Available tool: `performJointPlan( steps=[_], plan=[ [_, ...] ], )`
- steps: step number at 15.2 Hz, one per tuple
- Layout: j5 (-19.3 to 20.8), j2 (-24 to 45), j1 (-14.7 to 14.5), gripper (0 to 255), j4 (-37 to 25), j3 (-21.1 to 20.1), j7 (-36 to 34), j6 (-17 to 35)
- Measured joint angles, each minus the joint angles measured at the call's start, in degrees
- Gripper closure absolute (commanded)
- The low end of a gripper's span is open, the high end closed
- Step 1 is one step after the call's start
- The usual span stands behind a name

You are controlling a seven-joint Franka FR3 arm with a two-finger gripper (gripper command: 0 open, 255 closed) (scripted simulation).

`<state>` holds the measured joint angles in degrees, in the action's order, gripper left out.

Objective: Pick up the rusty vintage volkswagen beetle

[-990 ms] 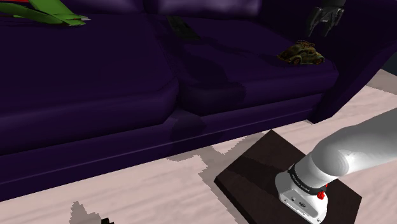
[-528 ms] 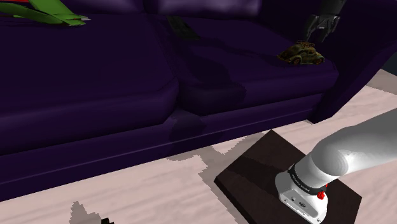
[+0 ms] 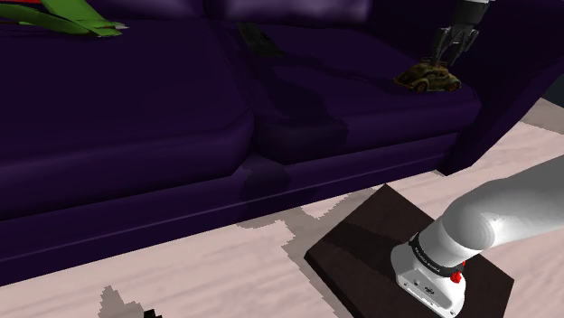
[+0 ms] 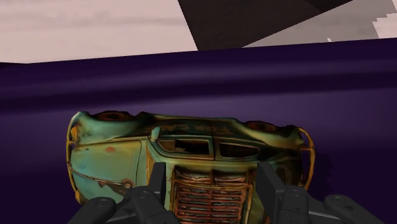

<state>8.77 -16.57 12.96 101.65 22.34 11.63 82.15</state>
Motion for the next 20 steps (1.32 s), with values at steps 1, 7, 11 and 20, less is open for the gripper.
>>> performJointPlan(
  steps=[1,7,11,20],
  plan=[
    [0.00,0.02,0.00,255,-0.02,0.00,0.00,-0.02],
    [-0.18,0.61,-0.08,255,-2.14,0.01,0.28,-1.70],
    [-0.65,2.24,-0.19,255,-6.66,0.18,0.87,-4.67],
    [-1.67,6.00,-0.22,255,-17.36,0.80,2.47,-11.76]
  ],
)
